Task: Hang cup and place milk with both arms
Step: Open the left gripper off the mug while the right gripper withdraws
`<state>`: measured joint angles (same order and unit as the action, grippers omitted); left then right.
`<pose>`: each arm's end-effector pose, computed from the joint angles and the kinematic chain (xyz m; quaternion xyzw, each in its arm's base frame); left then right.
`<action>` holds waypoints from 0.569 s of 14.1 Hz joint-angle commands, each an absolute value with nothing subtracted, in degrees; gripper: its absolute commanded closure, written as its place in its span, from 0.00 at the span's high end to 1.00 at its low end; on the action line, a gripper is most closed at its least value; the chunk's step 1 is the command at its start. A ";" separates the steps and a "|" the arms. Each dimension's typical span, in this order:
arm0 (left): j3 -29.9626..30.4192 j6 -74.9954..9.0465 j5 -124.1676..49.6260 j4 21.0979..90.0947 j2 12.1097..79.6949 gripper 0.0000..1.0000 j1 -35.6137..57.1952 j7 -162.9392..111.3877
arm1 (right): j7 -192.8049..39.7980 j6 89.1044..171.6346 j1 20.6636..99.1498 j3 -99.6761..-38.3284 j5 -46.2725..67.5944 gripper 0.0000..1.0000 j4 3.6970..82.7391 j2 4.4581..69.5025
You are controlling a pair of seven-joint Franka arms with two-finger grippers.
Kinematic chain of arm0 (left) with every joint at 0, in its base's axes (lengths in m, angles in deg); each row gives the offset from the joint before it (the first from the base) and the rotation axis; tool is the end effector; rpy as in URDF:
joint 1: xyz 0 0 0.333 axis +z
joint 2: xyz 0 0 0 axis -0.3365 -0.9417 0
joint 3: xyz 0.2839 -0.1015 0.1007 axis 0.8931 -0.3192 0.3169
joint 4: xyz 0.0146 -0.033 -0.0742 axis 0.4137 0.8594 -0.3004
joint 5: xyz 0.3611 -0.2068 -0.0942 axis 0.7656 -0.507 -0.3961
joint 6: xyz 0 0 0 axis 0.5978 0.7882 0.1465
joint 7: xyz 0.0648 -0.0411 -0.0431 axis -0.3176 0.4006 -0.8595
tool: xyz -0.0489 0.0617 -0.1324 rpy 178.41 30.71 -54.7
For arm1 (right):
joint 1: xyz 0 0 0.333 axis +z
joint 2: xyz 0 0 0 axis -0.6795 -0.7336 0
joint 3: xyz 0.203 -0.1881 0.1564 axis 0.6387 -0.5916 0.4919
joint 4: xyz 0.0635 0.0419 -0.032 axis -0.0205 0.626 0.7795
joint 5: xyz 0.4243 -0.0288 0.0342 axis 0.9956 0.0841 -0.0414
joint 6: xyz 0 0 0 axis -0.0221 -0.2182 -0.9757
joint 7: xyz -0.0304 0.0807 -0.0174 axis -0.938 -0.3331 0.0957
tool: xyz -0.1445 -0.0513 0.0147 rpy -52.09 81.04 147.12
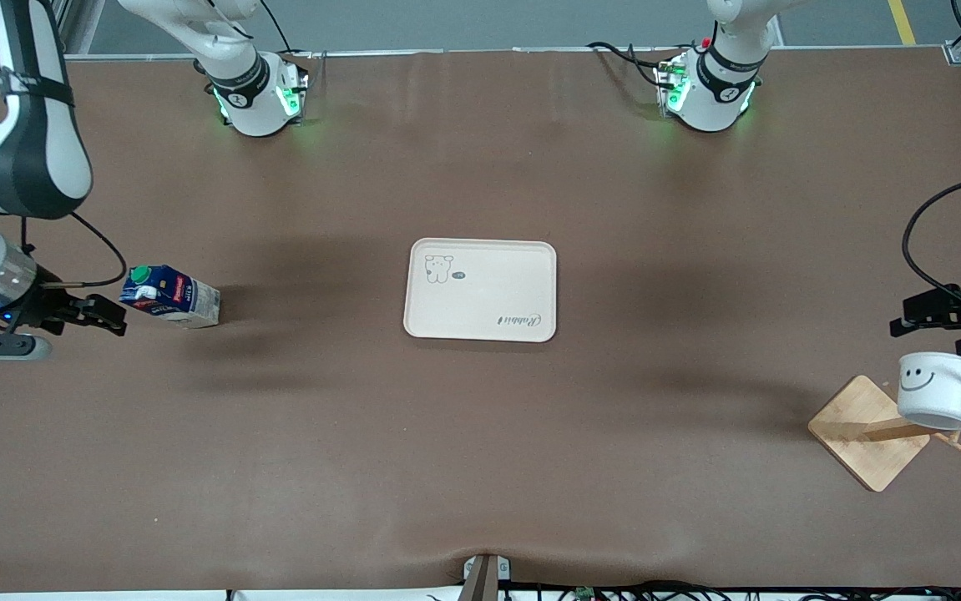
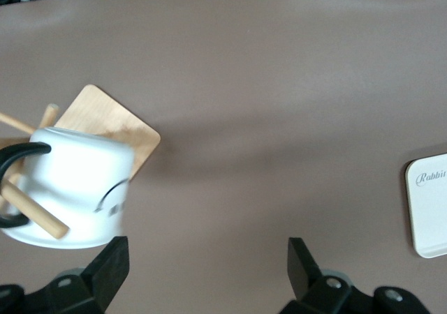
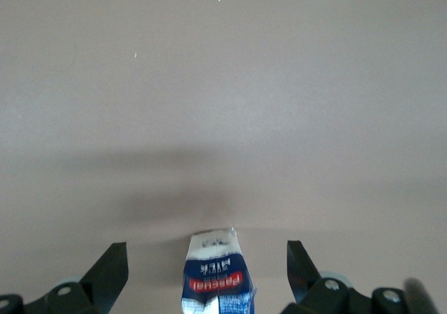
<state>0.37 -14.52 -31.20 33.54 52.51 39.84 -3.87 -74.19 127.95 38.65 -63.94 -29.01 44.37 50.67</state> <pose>0.6962 0.0465 0.5011 0.9914 -0.1037 0.0363 0.0710 0.6515 -0.0569 0.4193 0.9993 -0.0072 0.0261 0.0245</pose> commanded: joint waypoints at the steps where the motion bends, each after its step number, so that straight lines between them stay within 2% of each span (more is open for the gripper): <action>1: -0.07 -12.49 -29.77 35.33 56.05 1.00 38.83 -9.81 | -75.07 117.08 38.41 -63.20 -27.95 1.00 34.49 50.07; 8: -5.78 -10.30 -28.81 36.83 59.22 1.00 38.83 -21.33 | -76.57 108.10 38.59 -63.29 -26.01 1.00 33.49 57.45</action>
<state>-4.32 -11.18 -30.44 35.13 57.09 38.45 -18.54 -75.59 110.40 38.81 -63.37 -27.42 33.21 54.60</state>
